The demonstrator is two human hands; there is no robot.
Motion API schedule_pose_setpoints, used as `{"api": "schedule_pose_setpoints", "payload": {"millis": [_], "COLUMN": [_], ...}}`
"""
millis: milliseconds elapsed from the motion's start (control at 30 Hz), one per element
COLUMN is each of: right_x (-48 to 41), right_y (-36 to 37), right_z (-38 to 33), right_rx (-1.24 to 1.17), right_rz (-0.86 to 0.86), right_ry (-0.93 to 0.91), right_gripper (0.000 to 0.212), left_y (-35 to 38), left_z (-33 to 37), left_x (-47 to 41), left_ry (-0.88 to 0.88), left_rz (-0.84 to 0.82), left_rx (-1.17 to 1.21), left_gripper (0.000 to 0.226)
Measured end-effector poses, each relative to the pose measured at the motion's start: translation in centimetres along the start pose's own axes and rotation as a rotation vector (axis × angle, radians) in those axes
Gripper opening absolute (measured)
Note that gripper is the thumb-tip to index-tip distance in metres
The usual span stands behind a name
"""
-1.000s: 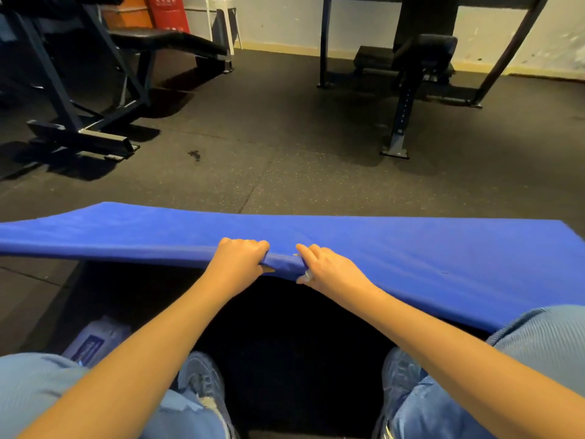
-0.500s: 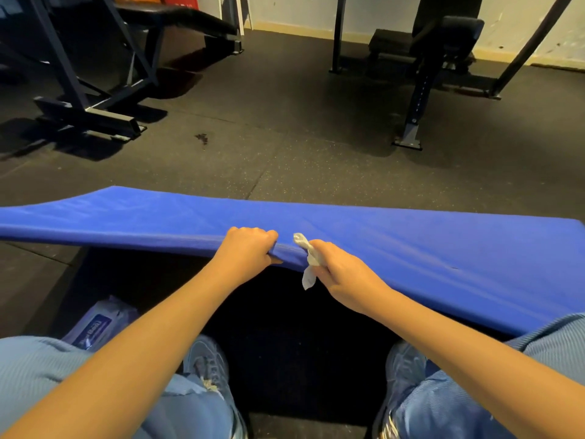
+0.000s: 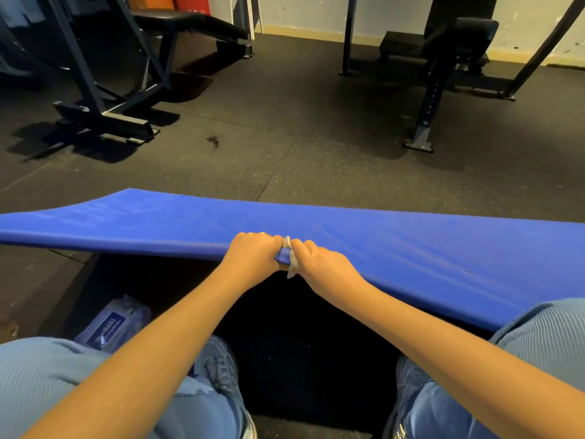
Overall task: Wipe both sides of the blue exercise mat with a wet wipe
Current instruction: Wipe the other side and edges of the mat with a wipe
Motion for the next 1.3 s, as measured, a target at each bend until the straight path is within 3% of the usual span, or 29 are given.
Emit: {"api": "schedule_pose_setpoints", "payload": {"millis": [67, 133, 267, 400, 567, 733, 900, 1033, 1200, 1300], "right_x": [0.3, 0.6, 0.7, 0.5, 0.0, -1.1, -0.4, 0.4, 1.2, 1.2], "right_y": [-0.3, -0.5, -0.6, 0.0, 0.6, -0.6, -1.4, 0.0, 0.3, 0.6], "right_z": [0.1, 0.6, 1.6, 1.3, -0.2, -1.2, -1.6, -1.0, 0.3, 0.6], "right_rx": [-0.008, -0.068, -0.083, -0.013, -0.268, -0.363, -0.605, -0.696, -0.598, -0.481], "right_rz": [-0.043, -0.066, -0.035, -0.036, 0.000, -0.035, -0.044, 0.017, -0.005, -0.087], "right_ry": [-0.027, -0.051, -0.068, -0.069, -0.034, -0.057, -0.013, 0.068, 0.169, 0.193], "right_gripper": [0.026, 0.031, 0.042, 0.032, 0.048, 0.068, 0.037, 0.038, 0.059, 0.040], "left_y": [0.0, -0.4, -1.0, -0.6, -0.5, -0.9, -0.9, -1.0, -1.6, -1.7], "left_z": [-0.3, -1.7, -6.9, -7.7, -7.0, -6.4, -6.7, -6.4, -6.2, -5.9], "left_x": [0.4, 0.8, 2.1, 2.7, 1.7, 1.0, 1.5, 1.6, 1.8, 1.9], "left_ry": [-0.022, -0.037, -0.071, -0.094, -0.099, -0.069, -0.072, -0.082, -0.094, -0.105], "left_rz": [-0.017, -0.018, 0.031, 0.097, 0.104, 0.122, 0.108, 0.079, 0.075, 0.030], "left_rx": [0.079, 0.122, -0.031, -0.024, -0.054, -0.084, -0.075, -0.071, -0.054, -0.074], "left_gripper": [0.034, 0.036, 0.036, 0.034, 0.035, 0.033, 0.032, 0.031, 0.033, 0.034]}}
Point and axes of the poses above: each hand's wrist, its own x-axis away from the middle knuckle, its own y-axis out of the palm, z = x × y, the point moved 1 cm from there along -x, towards the middle knuckle, and after that the axes turned 1 degree about -y, right-handed, at the moved point
